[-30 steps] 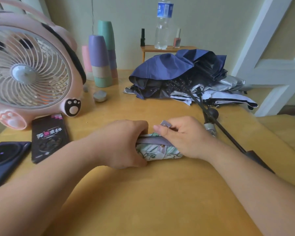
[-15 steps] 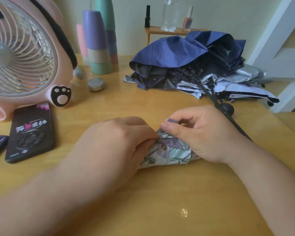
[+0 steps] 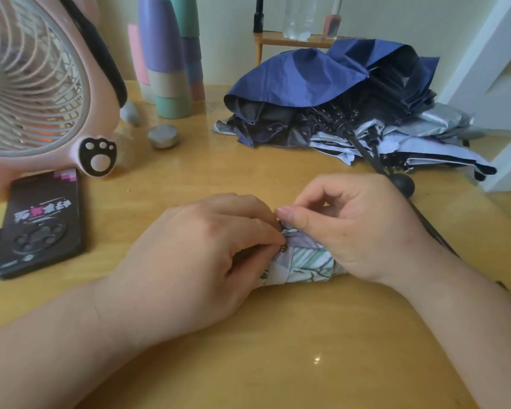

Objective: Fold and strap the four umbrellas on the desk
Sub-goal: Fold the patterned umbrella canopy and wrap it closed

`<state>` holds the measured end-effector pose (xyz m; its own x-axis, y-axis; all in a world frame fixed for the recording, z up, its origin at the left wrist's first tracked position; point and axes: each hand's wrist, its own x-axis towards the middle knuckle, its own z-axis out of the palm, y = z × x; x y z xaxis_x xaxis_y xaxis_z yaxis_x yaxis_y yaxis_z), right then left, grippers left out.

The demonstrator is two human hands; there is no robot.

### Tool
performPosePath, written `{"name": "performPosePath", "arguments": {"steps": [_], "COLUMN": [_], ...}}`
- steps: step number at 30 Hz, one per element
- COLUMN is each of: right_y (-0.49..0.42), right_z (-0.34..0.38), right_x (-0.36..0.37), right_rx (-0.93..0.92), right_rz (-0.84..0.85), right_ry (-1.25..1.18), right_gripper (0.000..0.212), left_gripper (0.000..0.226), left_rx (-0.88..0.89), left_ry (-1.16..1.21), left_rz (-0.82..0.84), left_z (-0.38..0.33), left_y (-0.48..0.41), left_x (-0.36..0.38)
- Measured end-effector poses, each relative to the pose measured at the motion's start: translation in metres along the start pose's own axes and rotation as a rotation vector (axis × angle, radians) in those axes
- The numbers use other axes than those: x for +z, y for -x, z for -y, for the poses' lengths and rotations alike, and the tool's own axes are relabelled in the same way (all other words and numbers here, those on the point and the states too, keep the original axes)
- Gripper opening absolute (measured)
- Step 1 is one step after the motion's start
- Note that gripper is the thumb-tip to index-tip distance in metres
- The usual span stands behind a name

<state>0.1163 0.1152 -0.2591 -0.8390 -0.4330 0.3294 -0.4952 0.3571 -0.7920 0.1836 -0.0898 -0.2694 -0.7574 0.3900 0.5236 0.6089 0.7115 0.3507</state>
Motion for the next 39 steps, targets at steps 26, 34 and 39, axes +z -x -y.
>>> {"name": "performPosePath", "arguments": {"steps": [26, 34, 39], "right_y": [0.006, 0.008, 0.011], "right_z": [-0.005, 0.002, 0.004], "right_x": [-0.01, -0.012, -0.014], "right_rx": [-0.269, -0.255, -0.217], "right_rz": [0.238, 0.294, 0.315], "right_ry": [0.078, 0.149, 0.159], "right_gripper": [0.008, 0.007, 0.007], "left_gripper": [0.021, 0.013, 0.008], "left_rx": [-0.142, -0.089, -0.091], "left_ry": [0.129, 0.148, 0.178], "left_rz": [-0.067, -0.009, -0.007], "left_z": [0.006, 0.01, 0.011], "left_y": [-0.004, -0.002, 0.0], "left_x": [-0.005, -0.002, -0.002]}}
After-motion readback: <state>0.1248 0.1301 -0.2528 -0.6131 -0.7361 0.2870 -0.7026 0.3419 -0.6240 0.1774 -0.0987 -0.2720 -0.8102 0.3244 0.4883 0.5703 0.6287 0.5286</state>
